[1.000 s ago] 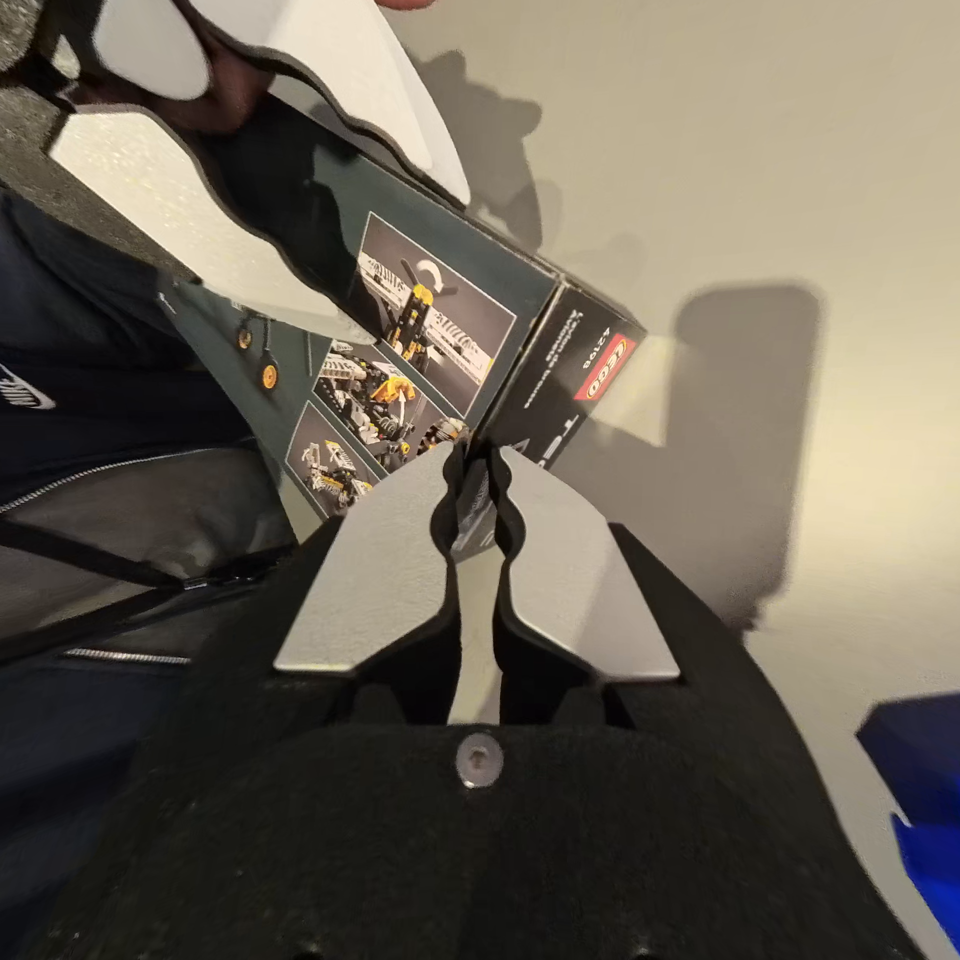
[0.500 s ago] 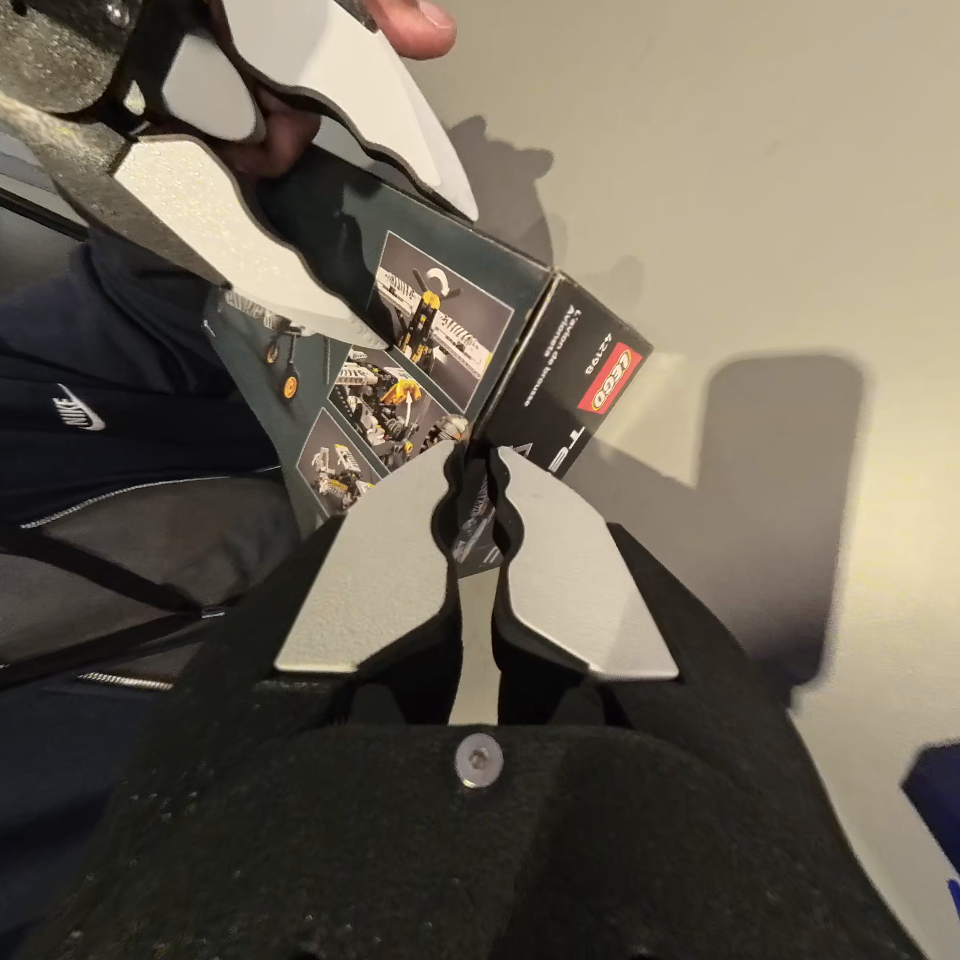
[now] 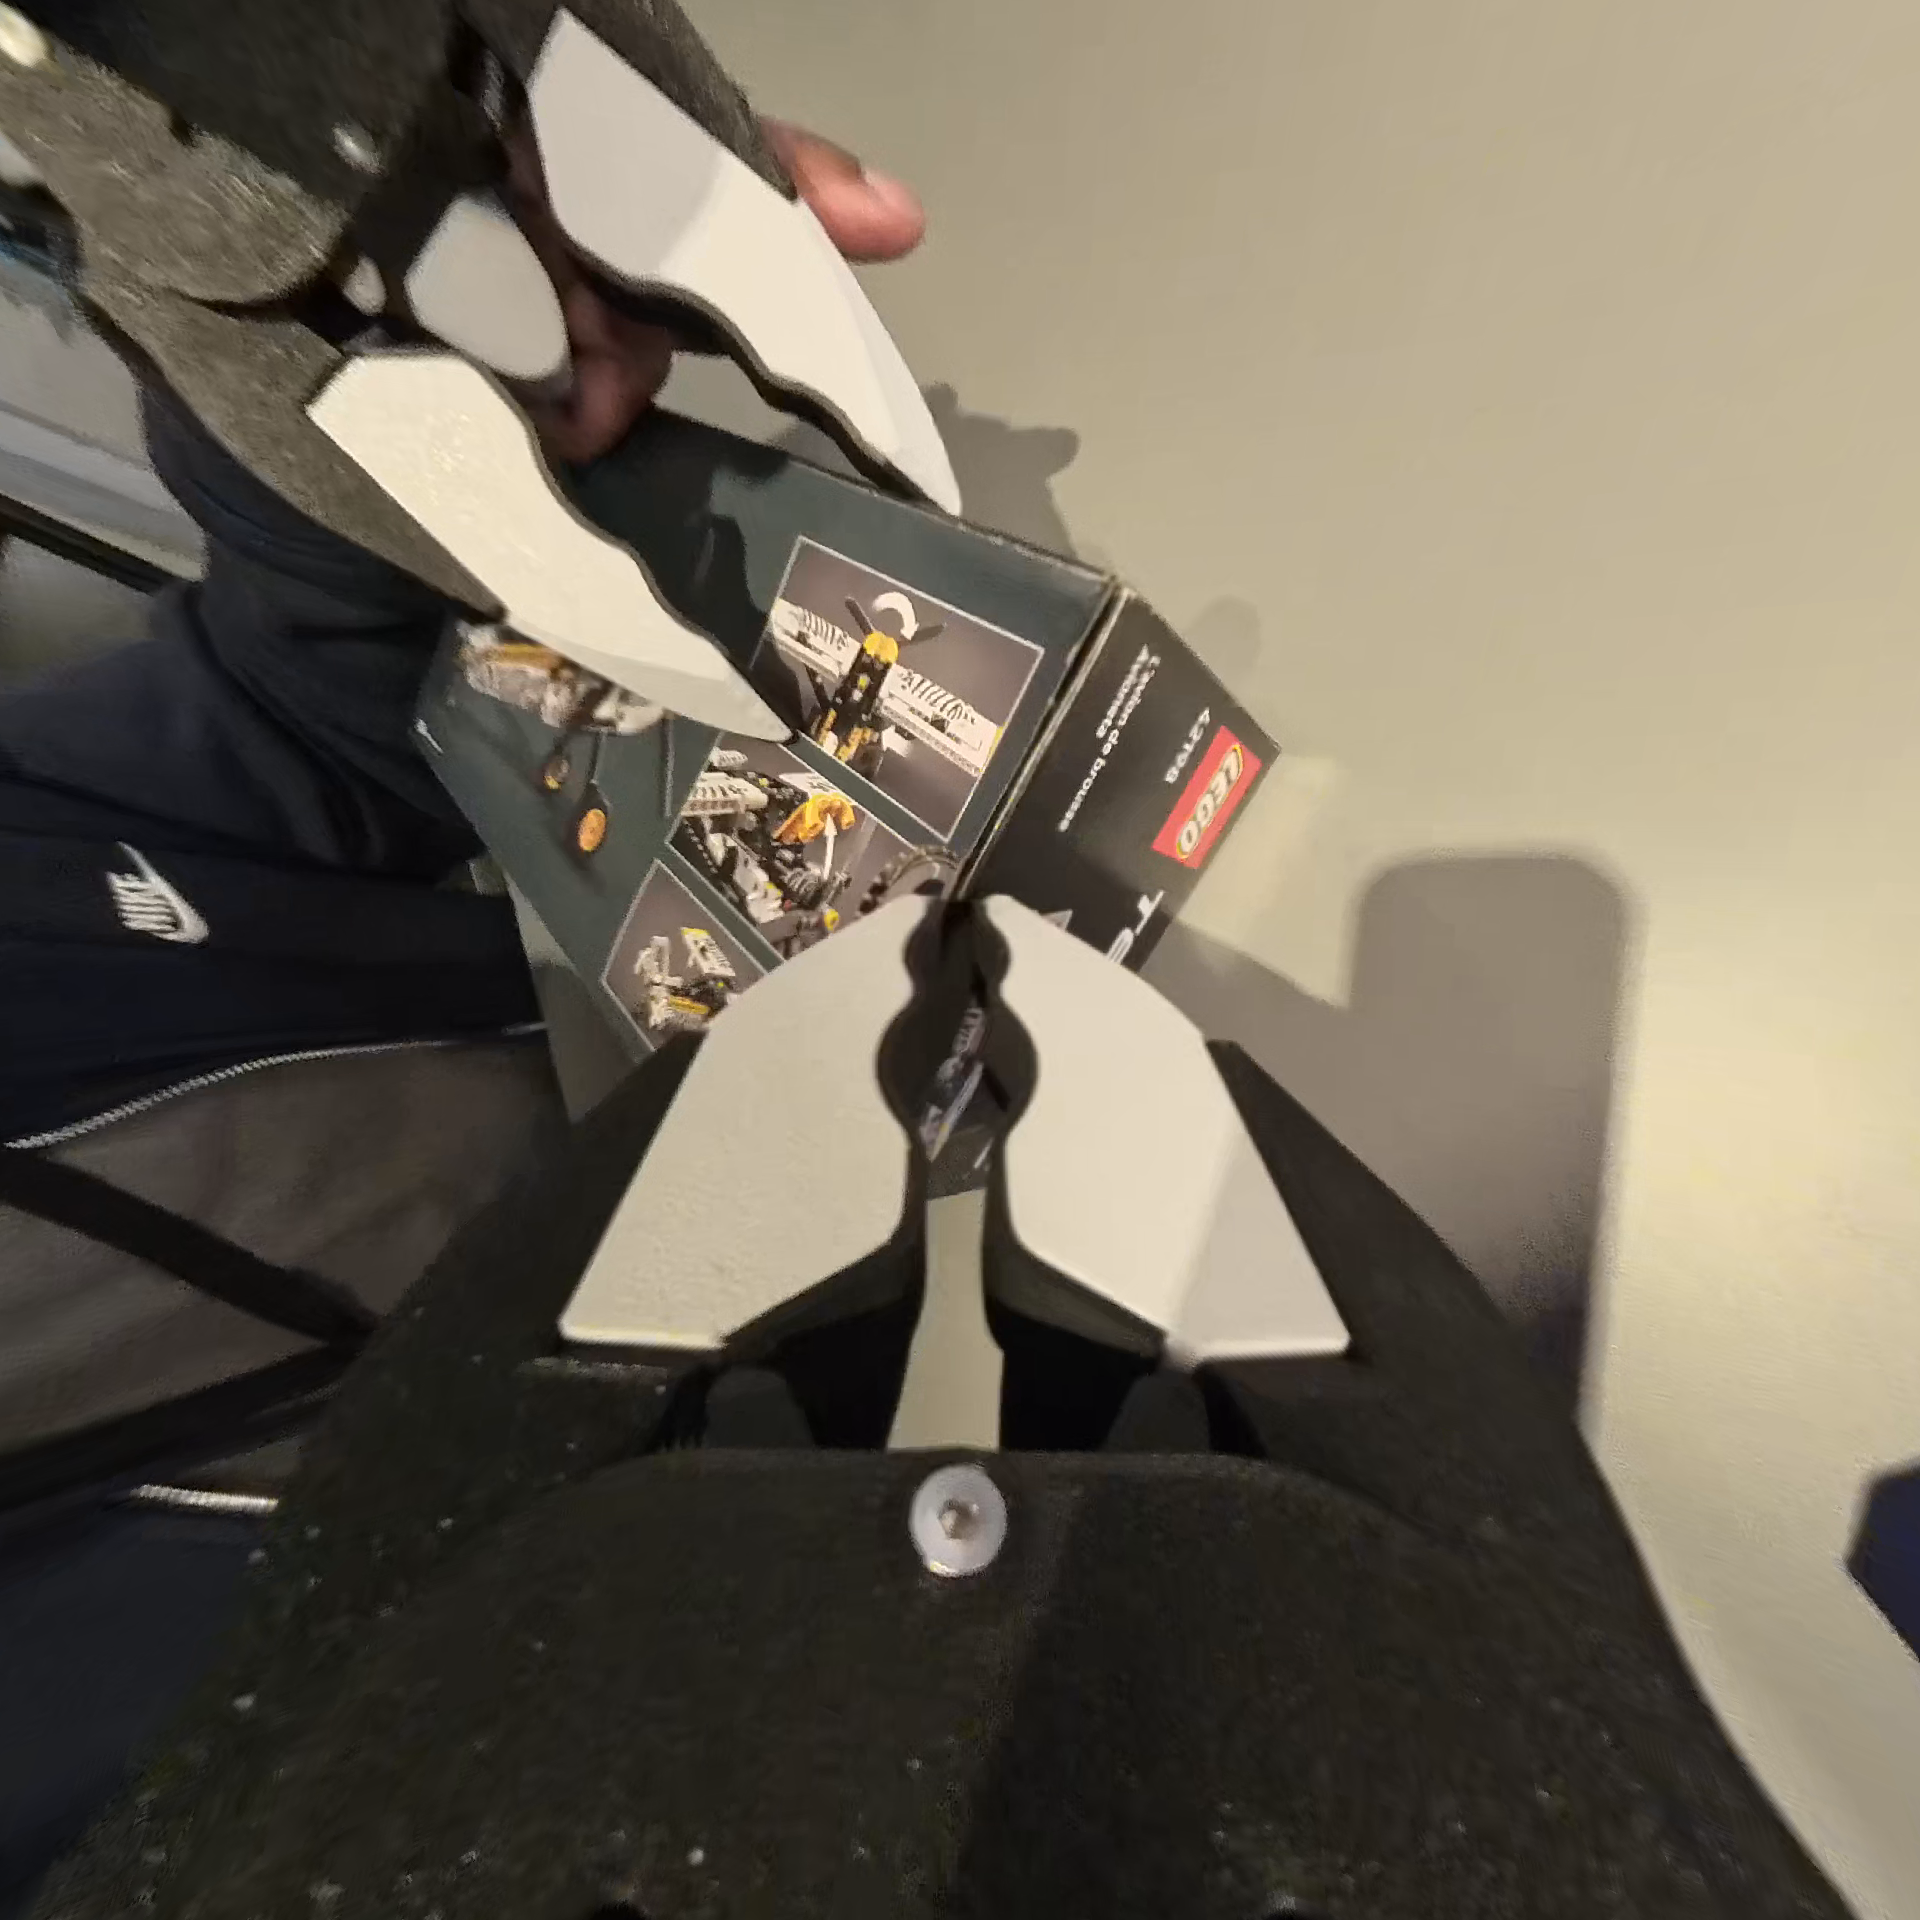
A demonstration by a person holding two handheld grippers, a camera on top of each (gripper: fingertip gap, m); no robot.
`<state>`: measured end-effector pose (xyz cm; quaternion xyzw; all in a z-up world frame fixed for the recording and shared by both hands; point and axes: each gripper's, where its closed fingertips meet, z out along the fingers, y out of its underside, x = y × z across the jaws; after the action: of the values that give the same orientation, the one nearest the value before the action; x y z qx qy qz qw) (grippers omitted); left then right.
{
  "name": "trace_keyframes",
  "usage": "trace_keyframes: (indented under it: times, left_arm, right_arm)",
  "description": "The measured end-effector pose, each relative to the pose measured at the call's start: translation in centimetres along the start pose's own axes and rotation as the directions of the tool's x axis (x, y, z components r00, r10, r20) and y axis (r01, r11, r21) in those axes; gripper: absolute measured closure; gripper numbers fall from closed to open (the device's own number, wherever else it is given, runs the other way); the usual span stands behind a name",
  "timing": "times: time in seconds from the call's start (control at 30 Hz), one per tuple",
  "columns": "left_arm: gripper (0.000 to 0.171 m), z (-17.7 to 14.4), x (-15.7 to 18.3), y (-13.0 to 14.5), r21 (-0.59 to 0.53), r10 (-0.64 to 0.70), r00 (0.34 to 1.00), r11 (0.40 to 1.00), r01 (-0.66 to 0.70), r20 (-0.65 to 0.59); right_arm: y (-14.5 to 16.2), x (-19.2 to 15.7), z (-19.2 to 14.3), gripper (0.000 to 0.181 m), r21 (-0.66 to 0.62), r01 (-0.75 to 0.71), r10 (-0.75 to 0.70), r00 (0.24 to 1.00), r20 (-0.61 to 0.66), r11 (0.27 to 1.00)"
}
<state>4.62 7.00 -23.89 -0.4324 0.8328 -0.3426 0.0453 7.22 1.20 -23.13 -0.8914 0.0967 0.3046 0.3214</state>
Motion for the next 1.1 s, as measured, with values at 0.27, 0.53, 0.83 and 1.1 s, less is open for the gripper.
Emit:
trace_keyframes:
  times: [0.27, 0.53, 0.83, 1.1]
  left_arm:
    - [0.118, 0.0, 0.0, 0.0, 0.001, -0.002, 1.000, 1.000, 0.002, -0.005]
    - [0.118, 0.0, 0.0, 0.0, 0.002, -0.002, 1.000, 1.000, 0.002, -0.006]
    - [0.118, 0.0, 0.0, 0.0, 0.002, -0.001, 1.000, 1.000, 0.001, -0.007]
    - [0.118, -0.1, 0.0, 0.0, 0.003, 0.000, 1.000, 1.000, 0.000, -0.006]
  right_arm:
    - [0.3, 0.5, -0.6, 0.169, 0.031, -0.055, 0.053, 0.997, 0.062, 0.998]
    - [0.6, 1.0, -0.1, 0.155, 0.021, -0.074, 0.072, 0.993, 0.089, 0.997]
    - [0.4, 2.7, -0.4, 0.169, 0.059, -0.085, 0.084, 0.996, 0.034, 0.995]
    - [-1.2, 2.4, 0.6, 0.165, 0.052, -0.089, 0.085, 0.994, 0.069, 0.995]
